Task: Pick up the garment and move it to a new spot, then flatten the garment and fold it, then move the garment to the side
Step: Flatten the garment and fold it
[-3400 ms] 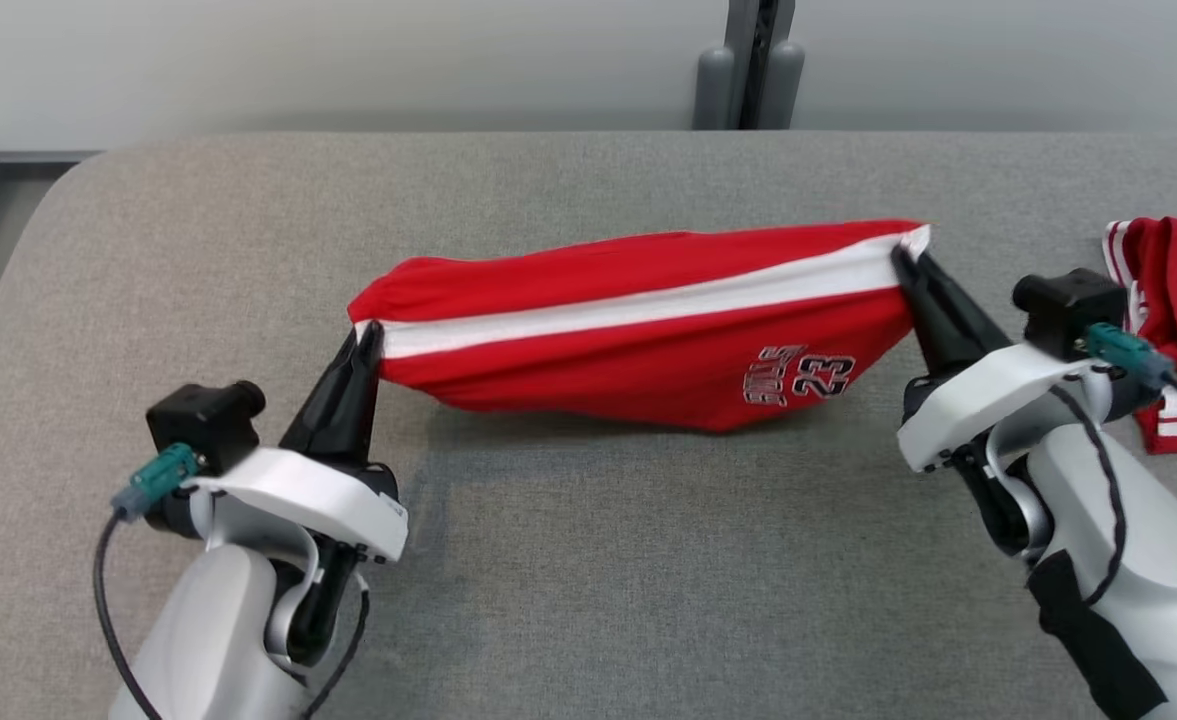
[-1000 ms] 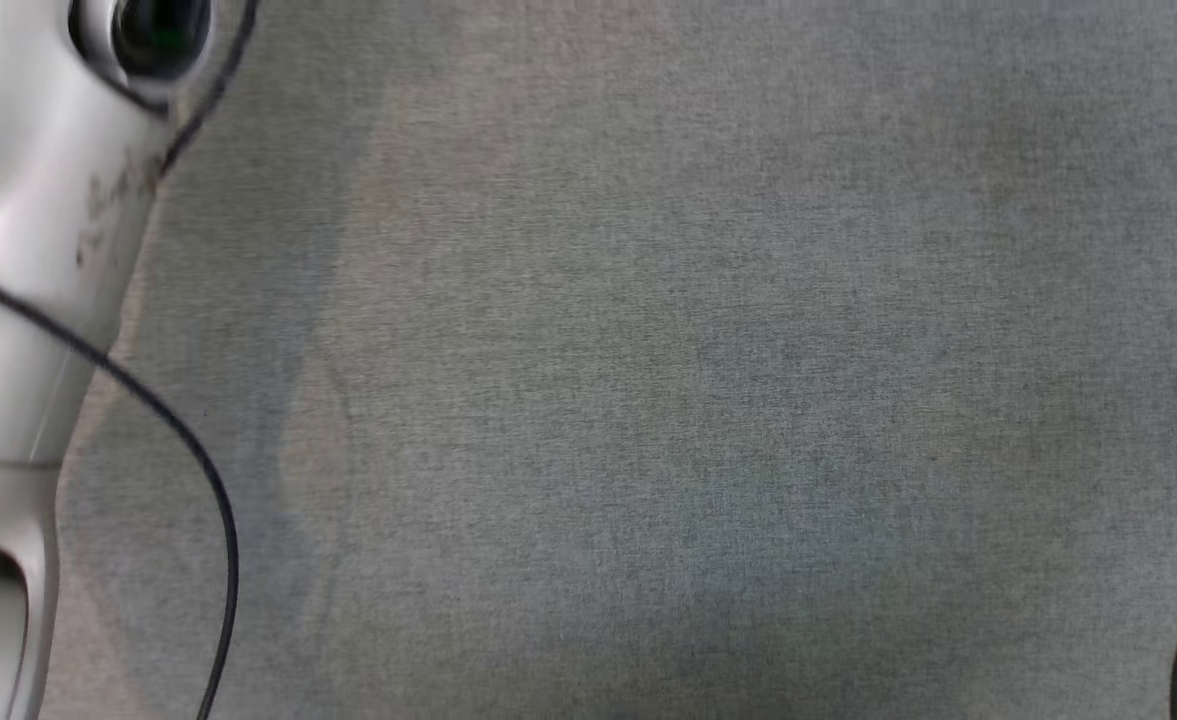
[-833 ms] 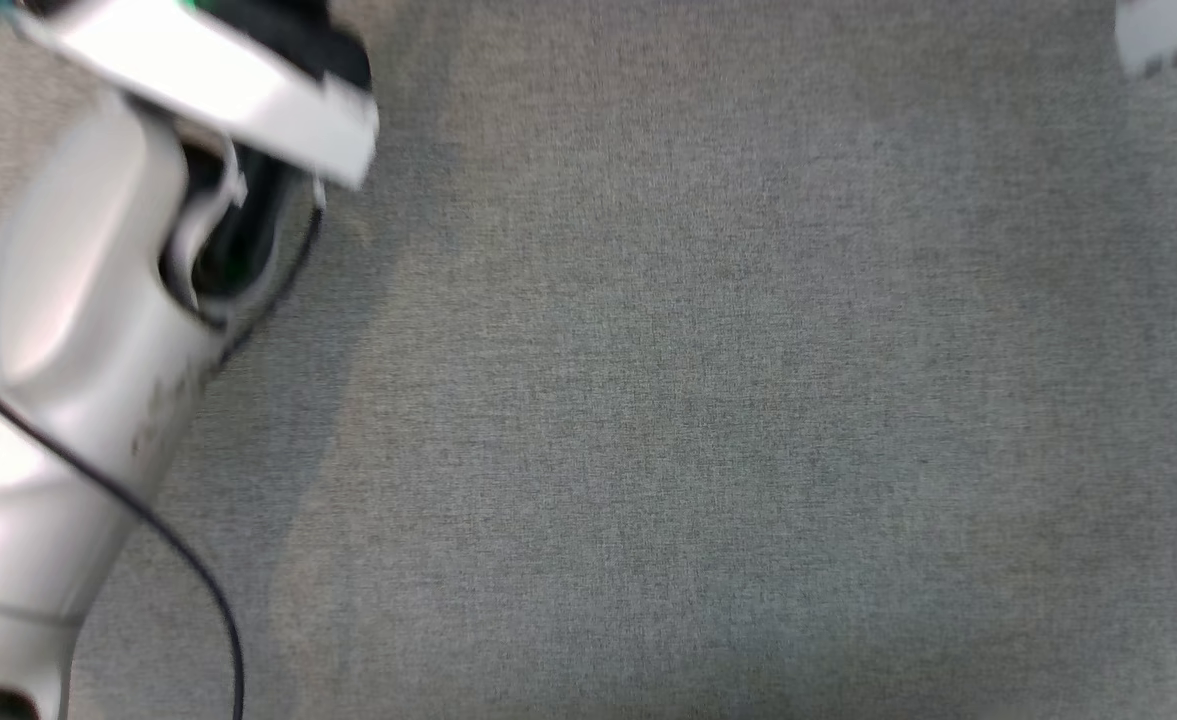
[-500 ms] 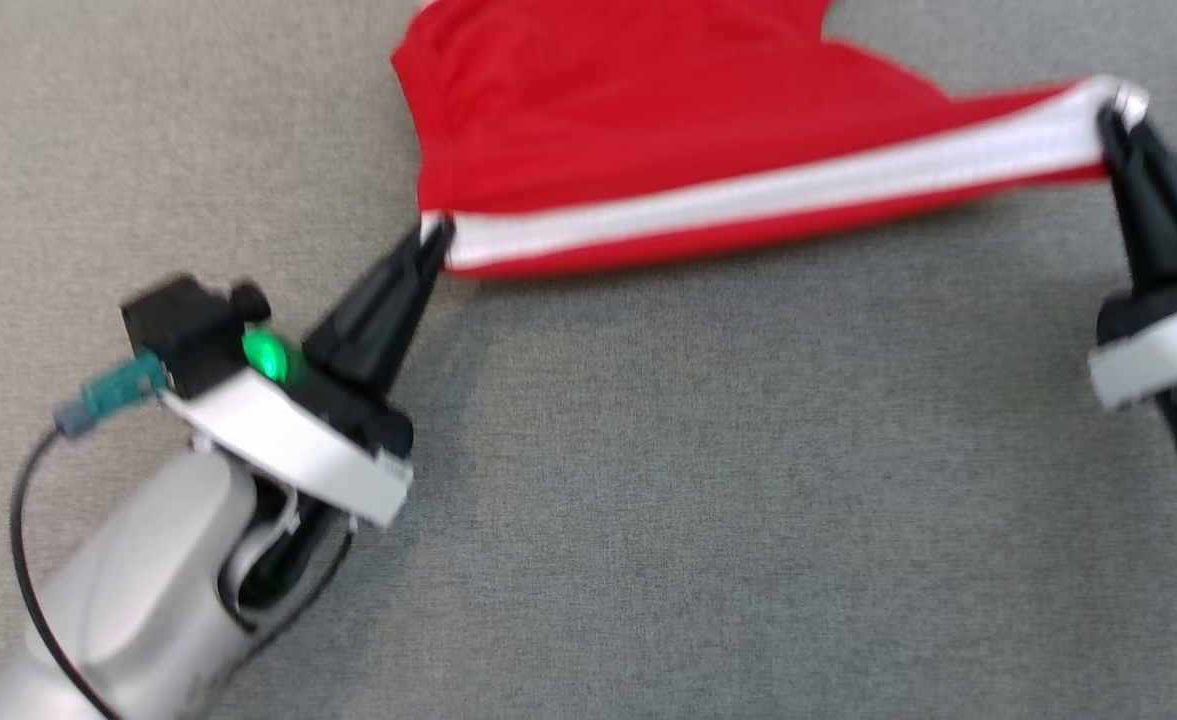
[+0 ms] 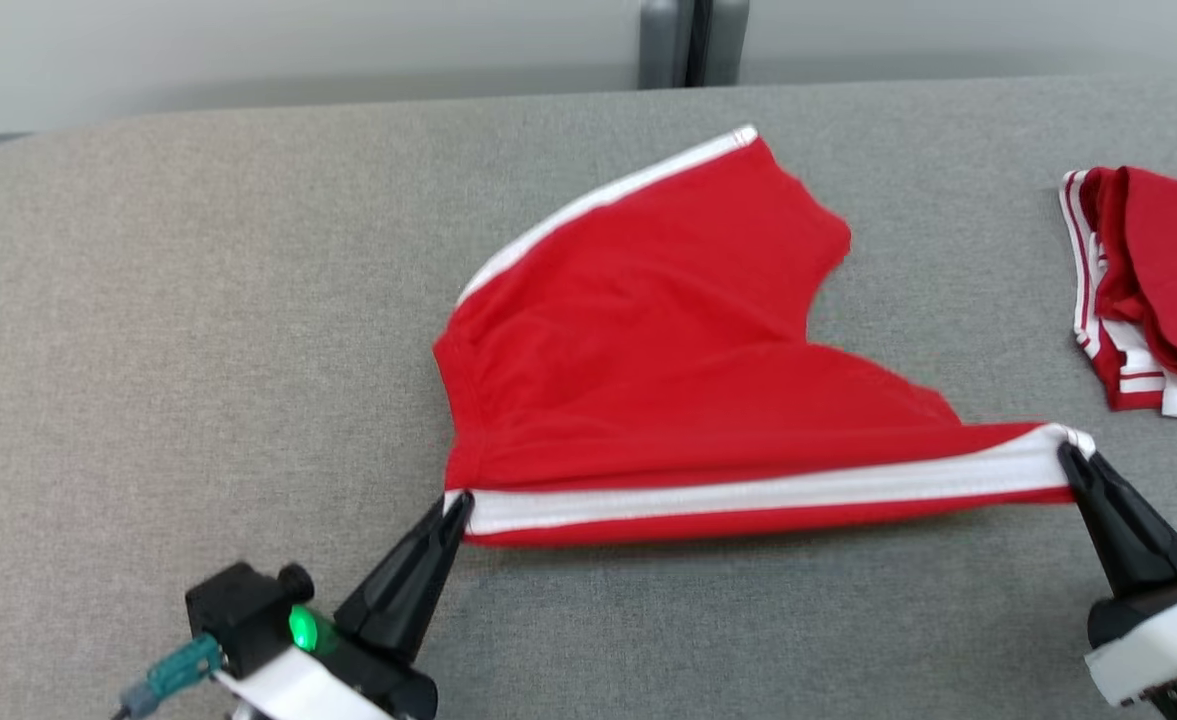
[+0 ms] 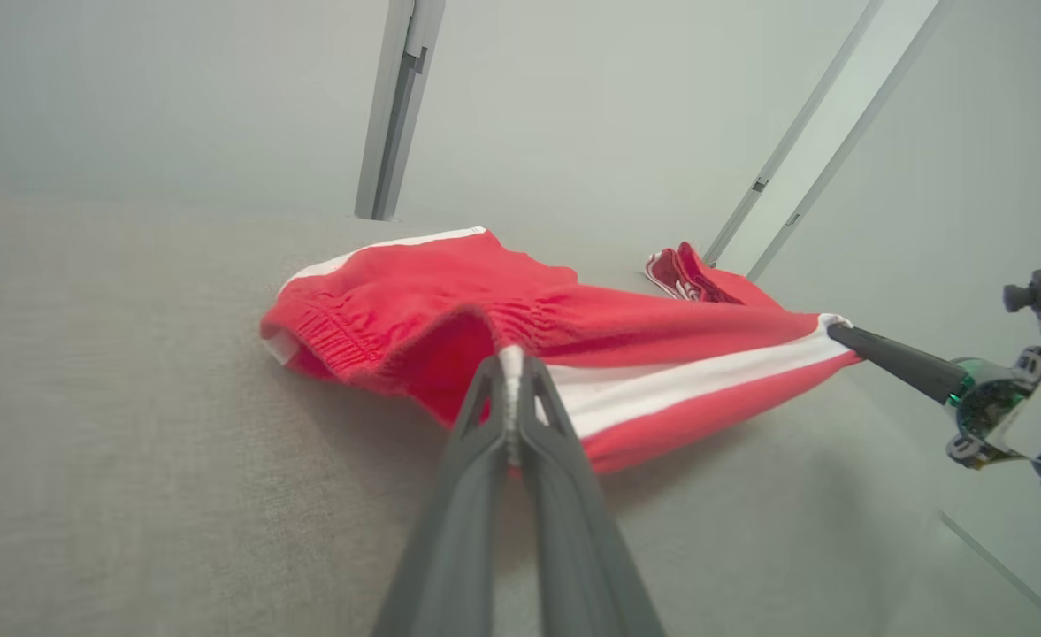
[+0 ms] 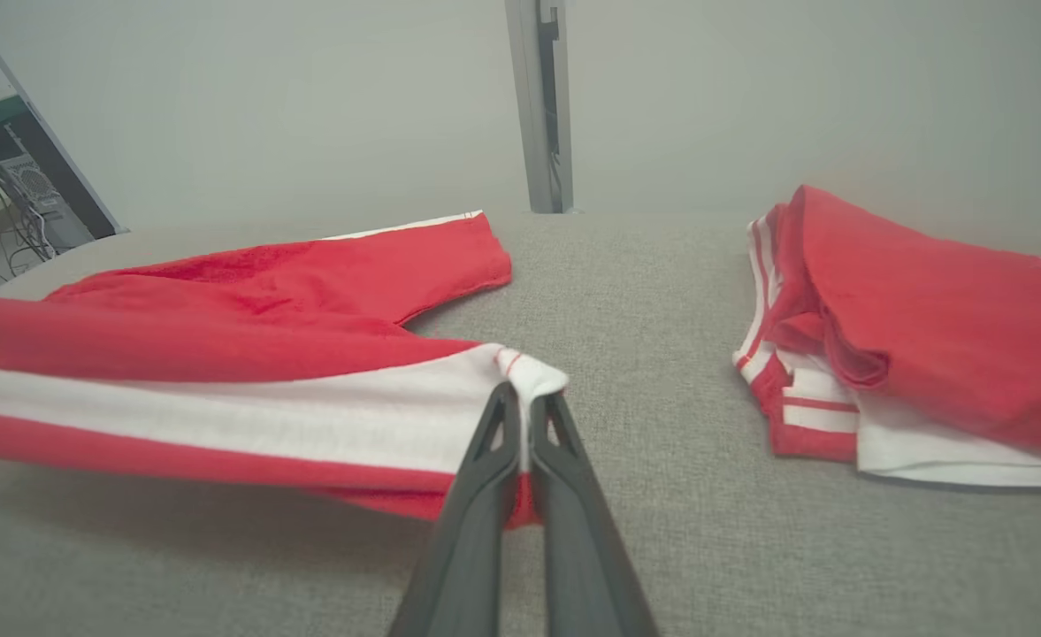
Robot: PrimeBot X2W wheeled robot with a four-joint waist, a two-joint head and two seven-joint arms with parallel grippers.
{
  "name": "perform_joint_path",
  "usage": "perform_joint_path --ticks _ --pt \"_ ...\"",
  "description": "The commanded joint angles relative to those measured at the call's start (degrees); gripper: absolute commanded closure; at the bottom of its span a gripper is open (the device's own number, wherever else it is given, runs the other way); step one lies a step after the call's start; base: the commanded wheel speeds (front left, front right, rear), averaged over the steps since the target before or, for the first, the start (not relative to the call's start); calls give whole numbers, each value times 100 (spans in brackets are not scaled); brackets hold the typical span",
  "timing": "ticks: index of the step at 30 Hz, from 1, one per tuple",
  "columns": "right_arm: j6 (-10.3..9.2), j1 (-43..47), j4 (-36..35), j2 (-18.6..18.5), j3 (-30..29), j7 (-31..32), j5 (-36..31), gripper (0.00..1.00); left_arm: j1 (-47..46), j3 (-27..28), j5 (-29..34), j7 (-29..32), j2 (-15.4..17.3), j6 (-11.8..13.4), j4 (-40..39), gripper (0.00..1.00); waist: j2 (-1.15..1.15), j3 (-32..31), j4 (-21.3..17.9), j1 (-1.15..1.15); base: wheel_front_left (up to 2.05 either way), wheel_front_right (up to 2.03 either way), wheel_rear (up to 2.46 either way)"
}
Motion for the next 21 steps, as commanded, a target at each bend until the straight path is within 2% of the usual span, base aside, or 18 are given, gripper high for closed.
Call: perform_joint_path --ticks 1,6,9,11,17,18,21 --pt "-47 201 -80 -147 -184 56 7 100 214 139 54 -22 72 106 -92 100 0 -153 -17 0 0 0 0" --pt "-48 493 -439 -102 -476 352 -84 100 643 140 90 -21 -12 247 -417 100 0 -259 6 0 0 0 0" --pt "-47 315 -470 57 -609 559 -180 100 618 95 43 -16 -117 270 -399 100 0 -273 65 0 0 0 0" --pt "-44 -3 -351 199 -558 748 -246 100 429 122 -75 -6 -311 236 -311 100 0 -236 166 0 0 0 0" --pt "-38 -957 266 328 -296 932 -289 100 -15 200 -454 173 -713 177 102 100 0 25 384 0 0 0 0" --pt "-39 -1382 578 258 -129 969 -323 100 -259 248 -654 272 -951 204 342 100 0 157 518 0 0 0 0" --pt "-38 -2222 1201 179 200 1014 -298 100 -754 363 -936 361 -1309 143 720 100 0 406 749 0 0 0 0"
